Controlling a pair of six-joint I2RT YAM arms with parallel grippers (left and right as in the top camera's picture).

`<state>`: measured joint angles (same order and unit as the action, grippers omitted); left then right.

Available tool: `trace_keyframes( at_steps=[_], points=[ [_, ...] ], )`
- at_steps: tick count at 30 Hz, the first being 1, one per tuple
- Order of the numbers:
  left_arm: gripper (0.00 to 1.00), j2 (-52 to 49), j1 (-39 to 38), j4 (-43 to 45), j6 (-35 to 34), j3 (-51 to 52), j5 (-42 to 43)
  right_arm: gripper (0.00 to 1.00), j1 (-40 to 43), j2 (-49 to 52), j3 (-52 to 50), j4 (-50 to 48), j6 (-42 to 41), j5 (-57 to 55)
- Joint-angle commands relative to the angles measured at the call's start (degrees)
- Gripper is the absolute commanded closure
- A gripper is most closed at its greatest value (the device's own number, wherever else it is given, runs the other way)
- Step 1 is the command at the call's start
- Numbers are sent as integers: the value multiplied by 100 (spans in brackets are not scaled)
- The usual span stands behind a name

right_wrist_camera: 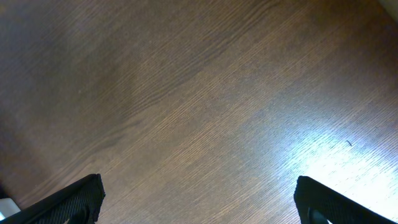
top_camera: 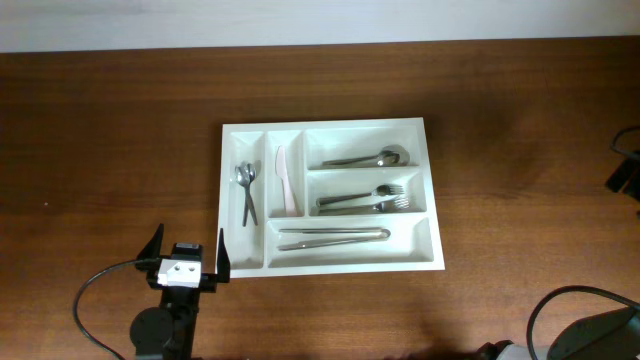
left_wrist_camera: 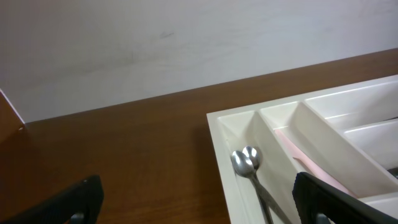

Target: Pack container

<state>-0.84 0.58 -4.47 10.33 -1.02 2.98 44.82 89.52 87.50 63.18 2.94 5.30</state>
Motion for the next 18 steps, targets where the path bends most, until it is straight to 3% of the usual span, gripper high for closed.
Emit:
trace_keyframes(
  at_steps=[1,13,18],
  points=[
    [1,55,33,17,94,55,-42,1,20,-15,-13,0,-46,31],
    [1,55,33,17,94,55,-42,1,20,0,-20,-70,127,-404],
    [1,55,33,17,94,55,-42,1,-37,-293,-39,-1123,-92,236]
  ],
)
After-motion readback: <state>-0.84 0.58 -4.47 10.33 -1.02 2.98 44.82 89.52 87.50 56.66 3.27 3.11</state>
